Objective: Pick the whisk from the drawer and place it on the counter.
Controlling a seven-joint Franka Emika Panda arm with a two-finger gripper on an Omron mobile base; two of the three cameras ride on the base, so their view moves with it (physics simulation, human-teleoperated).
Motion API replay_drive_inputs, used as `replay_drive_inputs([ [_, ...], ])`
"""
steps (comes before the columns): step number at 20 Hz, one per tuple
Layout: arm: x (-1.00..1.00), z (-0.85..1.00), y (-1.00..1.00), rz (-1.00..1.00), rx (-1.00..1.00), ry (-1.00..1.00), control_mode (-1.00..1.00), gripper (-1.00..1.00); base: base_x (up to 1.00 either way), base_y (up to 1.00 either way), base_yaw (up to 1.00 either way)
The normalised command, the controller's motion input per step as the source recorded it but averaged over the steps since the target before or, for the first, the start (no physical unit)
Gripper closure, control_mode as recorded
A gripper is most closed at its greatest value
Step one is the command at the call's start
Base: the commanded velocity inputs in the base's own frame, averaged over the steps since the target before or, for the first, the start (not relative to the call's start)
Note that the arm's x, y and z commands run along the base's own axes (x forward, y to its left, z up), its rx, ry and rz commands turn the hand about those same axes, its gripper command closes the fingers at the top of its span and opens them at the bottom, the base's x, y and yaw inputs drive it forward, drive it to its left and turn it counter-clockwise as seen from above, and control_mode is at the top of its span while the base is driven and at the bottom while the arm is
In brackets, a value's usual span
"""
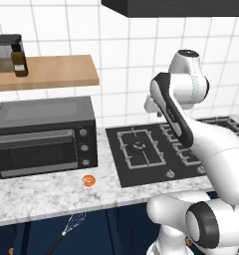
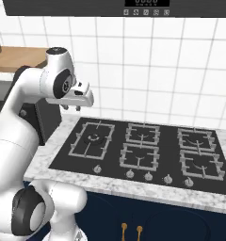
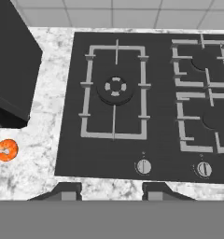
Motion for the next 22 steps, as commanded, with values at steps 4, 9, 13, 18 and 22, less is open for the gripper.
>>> replay_drive_inputs([
  [4, -0.43, -0.19, 0.35, 0.00, 0.00, 0.00, -1.00, -1.00, 0.00, 0.00, 0.00],
  [9, -0.54, -0.71, 1.00, -0.10, -0.06, -0.03, -1.00, -1.00, 0.00, 0.00, 0.00],
  [13, -0.51, -0.63, 1.00, -0.24, -0.01, -0.07, -1.00, -1.00, 0.00, 0.00, 0.00],
  [18, -0.82, -0.44, 1.00, -0.17, 0.00, 0.00, -1.00, -1.00, 0.00, 0.00, 0.00],
  [22, -0.74, -0.36, 1.00, -0.03, 0.00, 0.08, -1.00, -1.00, 0.00, 0.00, 0.00],
])
